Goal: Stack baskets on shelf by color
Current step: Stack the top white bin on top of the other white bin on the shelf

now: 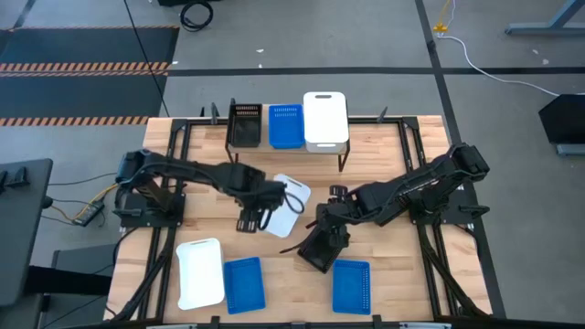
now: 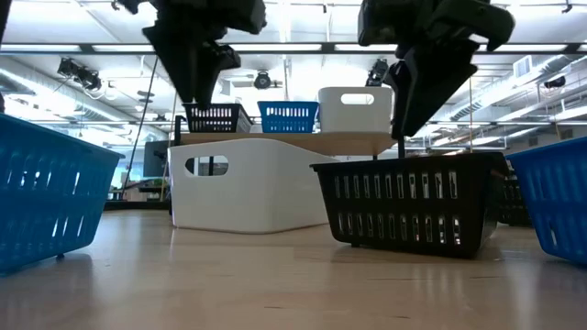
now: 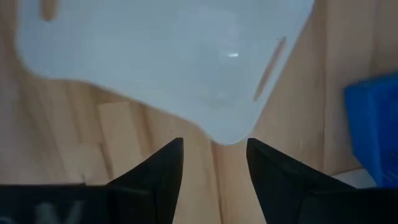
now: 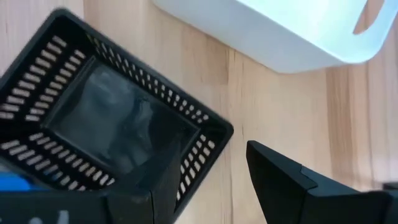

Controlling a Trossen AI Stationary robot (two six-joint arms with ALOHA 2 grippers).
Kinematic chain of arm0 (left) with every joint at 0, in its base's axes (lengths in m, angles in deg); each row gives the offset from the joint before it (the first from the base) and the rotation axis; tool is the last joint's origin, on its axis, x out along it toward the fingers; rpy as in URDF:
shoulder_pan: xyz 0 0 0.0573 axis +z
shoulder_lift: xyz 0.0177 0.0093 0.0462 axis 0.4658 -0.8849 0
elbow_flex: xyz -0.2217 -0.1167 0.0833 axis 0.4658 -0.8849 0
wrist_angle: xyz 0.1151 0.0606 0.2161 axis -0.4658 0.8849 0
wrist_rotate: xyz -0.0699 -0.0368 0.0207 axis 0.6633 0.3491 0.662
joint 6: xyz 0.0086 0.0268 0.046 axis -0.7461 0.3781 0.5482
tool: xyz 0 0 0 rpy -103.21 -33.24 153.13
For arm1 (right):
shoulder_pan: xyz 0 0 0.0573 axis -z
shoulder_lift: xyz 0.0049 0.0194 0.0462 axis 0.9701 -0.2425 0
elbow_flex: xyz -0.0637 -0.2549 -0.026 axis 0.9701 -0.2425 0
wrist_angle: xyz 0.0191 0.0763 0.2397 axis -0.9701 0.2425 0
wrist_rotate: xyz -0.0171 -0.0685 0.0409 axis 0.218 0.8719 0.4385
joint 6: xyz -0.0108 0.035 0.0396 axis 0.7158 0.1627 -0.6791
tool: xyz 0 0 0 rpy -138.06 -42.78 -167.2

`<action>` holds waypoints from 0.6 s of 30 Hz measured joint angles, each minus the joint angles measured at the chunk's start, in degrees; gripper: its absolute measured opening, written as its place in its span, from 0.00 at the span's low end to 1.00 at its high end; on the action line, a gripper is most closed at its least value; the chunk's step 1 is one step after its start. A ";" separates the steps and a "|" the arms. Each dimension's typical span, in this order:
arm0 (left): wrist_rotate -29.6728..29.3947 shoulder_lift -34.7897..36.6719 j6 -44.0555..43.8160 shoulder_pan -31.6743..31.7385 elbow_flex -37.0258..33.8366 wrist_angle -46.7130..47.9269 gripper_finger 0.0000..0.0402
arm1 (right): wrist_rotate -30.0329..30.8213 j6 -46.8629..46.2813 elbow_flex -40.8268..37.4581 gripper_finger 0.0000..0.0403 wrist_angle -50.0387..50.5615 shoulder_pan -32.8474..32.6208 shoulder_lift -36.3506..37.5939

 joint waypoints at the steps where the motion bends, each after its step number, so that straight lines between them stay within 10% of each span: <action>1: -0.01 0.00 0.71 -0.76 -0.82 -1.22 0.46 | 0.00 -0.12 0.00 0.47 0.60 -0.12 0.12; 18: 1.47 -0.07 2.76 -5.24 -10.46 -15.26 0.43 | 15.00 -10.93 0.02 0.47 7.20 -4.99 15.20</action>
